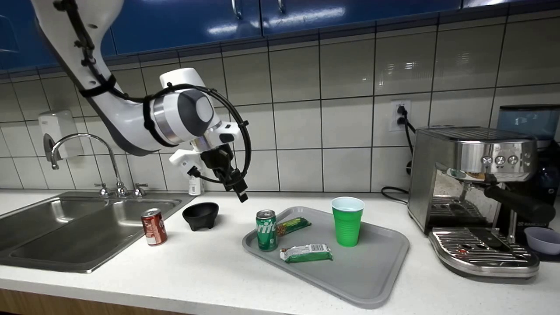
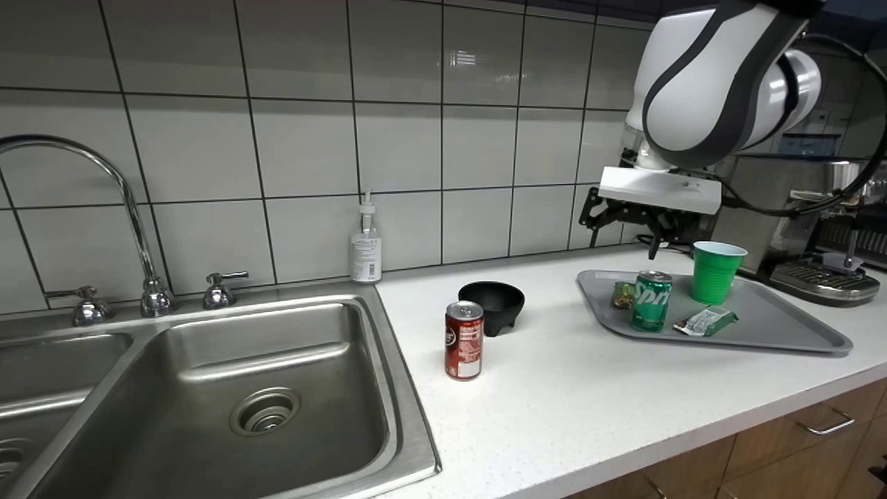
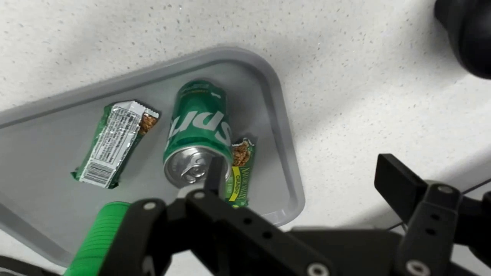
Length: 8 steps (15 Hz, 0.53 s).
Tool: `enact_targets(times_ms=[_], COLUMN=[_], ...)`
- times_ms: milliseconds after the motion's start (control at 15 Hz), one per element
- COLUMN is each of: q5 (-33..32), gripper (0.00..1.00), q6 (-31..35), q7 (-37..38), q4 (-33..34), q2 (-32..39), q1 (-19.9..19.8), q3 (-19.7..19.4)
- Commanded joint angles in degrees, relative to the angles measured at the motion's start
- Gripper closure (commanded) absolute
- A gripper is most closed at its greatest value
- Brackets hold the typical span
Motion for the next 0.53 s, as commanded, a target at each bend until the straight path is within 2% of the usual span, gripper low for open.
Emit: enact_targets(times_ms=[0, 400, 467], q5=[1.1, 5.9, 6.7], gripper=[0.0, 0.0, 0.0], q6=[-0.6, -0.9, -1.3], q7=[-6.4, -16.7, -18.7], q4=[-3.5, -6.4, -6.8], q2=[-5.0, -8.7, -9.4], q1=[-0.1, 0.2, -5.6], q3=[2.6, 6.1, 12.3])
